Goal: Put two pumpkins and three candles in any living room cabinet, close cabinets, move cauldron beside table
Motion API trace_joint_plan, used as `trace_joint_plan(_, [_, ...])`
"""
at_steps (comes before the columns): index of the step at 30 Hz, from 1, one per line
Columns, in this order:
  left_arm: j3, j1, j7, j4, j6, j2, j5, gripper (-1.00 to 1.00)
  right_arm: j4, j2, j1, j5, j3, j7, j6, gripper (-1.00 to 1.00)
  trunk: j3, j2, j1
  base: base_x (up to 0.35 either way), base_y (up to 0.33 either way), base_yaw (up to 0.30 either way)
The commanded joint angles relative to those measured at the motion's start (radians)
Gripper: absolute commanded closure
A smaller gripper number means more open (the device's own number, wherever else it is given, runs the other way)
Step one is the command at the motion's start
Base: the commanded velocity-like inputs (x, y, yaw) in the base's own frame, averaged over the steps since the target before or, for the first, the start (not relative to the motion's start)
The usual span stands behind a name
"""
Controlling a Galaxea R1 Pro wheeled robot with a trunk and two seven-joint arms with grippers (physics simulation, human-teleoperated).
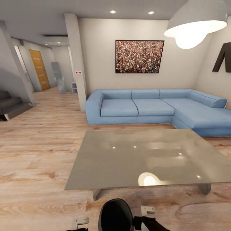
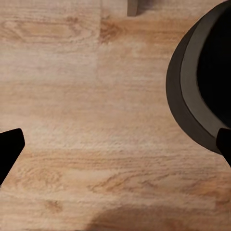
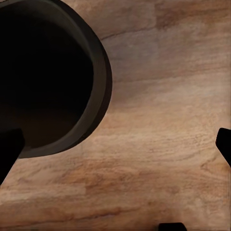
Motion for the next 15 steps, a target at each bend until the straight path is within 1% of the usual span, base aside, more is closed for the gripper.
trace_joint_plan(1, [-0.01, 0.0, 0.007, -0.002, 0.005, 0.001, 0.009, -1.0, 0.005, 0.0, 0.0, -0.009, 0.009, -0.007, 0.004, -1.0, 0.002, 0.007, -0.004, 0.0, 0.0, 0.0])
trace_joint_plan(7, [-0.016, 0.0, 0.007, -0.002, -0.001, 0.001, 0.003, -1.0, 0.027, 0.002, 0.0, -0.008, 0.01, -0.006, -0.031, -1.0, 0.021, 0.049, -0.027, 0.0, 0.0, 0.0])
trace_joint_plan(15, [-0.021, 0.0, 0.007, -0.002, -0.011, 0.001, 0.003, -1.0, 0.037, 0.003, 0.0, -0.004, 0.01, -0.006, -0.037, -1.0, 0.046, 0.105, -0.058, 0.0, 0.0, 0.0])
